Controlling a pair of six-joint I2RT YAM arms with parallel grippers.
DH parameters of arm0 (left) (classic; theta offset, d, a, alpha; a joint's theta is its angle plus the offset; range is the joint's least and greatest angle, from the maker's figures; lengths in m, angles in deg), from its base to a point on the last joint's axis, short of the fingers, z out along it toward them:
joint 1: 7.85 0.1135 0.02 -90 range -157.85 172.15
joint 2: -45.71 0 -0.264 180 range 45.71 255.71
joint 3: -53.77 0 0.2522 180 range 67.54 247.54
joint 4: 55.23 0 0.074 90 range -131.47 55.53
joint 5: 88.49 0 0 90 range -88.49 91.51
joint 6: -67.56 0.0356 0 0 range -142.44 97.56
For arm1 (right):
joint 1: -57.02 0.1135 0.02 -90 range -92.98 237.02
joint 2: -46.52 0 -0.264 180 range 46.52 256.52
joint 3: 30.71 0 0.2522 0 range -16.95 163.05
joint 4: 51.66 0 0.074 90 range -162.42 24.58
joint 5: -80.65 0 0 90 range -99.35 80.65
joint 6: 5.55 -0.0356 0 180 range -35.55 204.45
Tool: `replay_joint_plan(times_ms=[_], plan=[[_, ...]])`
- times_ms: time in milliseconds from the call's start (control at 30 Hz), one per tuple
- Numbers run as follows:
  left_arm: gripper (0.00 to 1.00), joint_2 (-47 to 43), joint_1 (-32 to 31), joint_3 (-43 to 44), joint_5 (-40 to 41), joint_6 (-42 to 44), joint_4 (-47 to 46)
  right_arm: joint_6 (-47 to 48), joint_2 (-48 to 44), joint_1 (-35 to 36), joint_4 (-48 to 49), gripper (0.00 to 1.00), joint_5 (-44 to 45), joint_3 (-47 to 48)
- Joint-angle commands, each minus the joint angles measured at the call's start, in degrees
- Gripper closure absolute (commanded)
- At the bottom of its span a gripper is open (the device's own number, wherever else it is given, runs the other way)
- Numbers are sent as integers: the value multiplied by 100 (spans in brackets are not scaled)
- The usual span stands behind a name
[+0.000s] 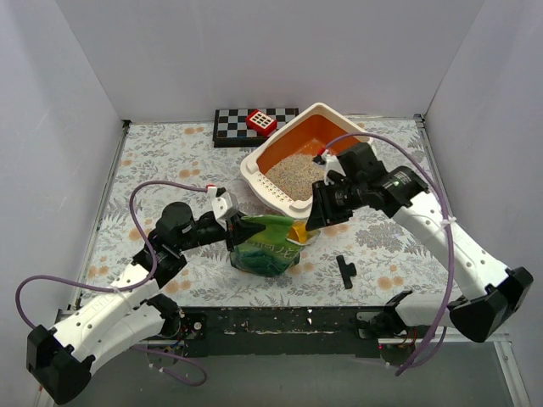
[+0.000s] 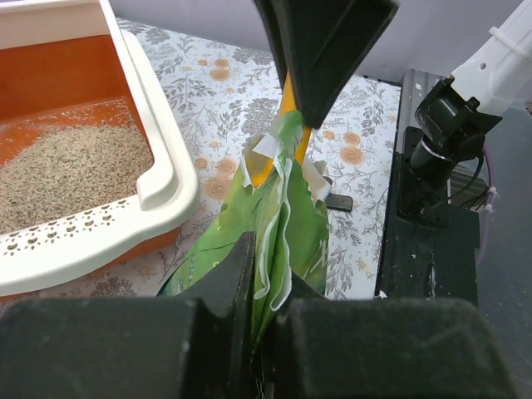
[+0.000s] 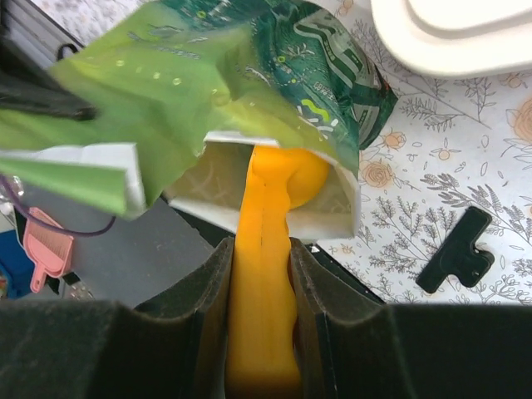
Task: Fill the litter box with clean litter
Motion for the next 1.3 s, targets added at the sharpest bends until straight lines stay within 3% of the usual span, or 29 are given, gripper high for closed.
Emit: replay_joint_plan(times_ms=[0,167,300,567,867,1033,1267], plan=[[100,-216,-107,-257,375,-127,-267,-170,442,295,425,99,381,-334],[100,-331,-115,-450,490,-162,-381,-319,785,374,1057,99,171,-896],[100,-340,-124,-512,543,-118,-364,-644,777,366,2110,99,-540,-1703],[100,-234,-115,-205,920,295,417,-2119,732,392,5844,99,-1851,-3700],[100,-462,-124,-82,1658,330,1042,-3526,1356,717,8545,99,-1763,-3991],[100,-603,-115,-108,1984,199,1183,-3844,1568,822,9267,99,-1711,-3807],[100,-867,-115,-450,1931,-127,1008,-3800,1129,673,9215,99,-1869,-3841]])
